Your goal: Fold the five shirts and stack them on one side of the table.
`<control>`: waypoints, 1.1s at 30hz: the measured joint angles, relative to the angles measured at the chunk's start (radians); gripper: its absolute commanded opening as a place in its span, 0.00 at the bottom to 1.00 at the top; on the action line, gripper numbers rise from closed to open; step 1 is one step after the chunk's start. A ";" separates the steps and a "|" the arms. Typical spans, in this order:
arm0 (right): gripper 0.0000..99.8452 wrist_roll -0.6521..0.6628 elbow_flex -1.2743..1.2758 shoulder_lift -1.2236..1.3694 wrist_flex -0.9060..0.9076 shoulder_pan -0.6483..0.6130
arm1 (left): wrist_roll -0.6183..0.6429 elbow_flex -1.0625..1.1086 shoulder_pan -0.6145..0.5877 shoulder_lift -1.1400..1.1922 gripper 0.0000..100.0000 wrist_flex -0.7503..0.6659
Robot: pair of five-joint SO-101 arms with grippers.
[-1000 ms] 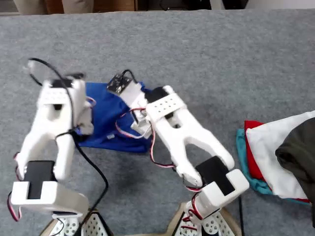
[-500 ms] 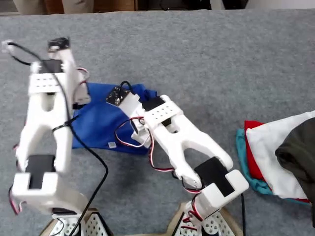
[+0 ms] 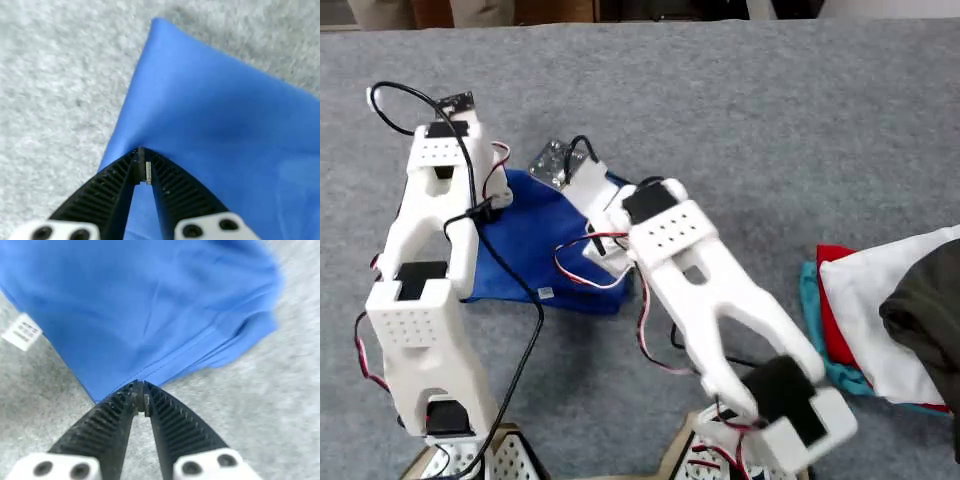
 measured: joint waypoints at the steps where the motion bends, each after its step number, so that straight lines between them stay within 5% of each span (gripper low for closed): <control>1: 0.03 -0.009 0.000 -0.014 0.000 0.006 | 0.000 -0.025 0.000 0.011 0.02 0.021; 7: 0.25 -0.207 0.000 -0.021 -0.023 0.063 | 0.000 -0.129 0.002 0.054 0.02 0.126; 11: 0.26 -0.310 0.000 0.037 -0.066 0.074 | -0.028 -0.199 0.000 0.054 0.03 0.209; 16: 0.26 -0.488 -0.080 0.173 -0.078 0.052 | -0.081 -0.304 -0.021 0.054 0.16 0.331; 25: 0.26 -0.902 -0.241 0.385 -0.078 0.005 | -0.172 -0.359 -0.173 0.054 0.16 0.416; 33: 0.26 -0.953 -0.391 0.611 -0.025 -0.014 | -0.273 -0.264 -0.302 -0.017 0.16 0.416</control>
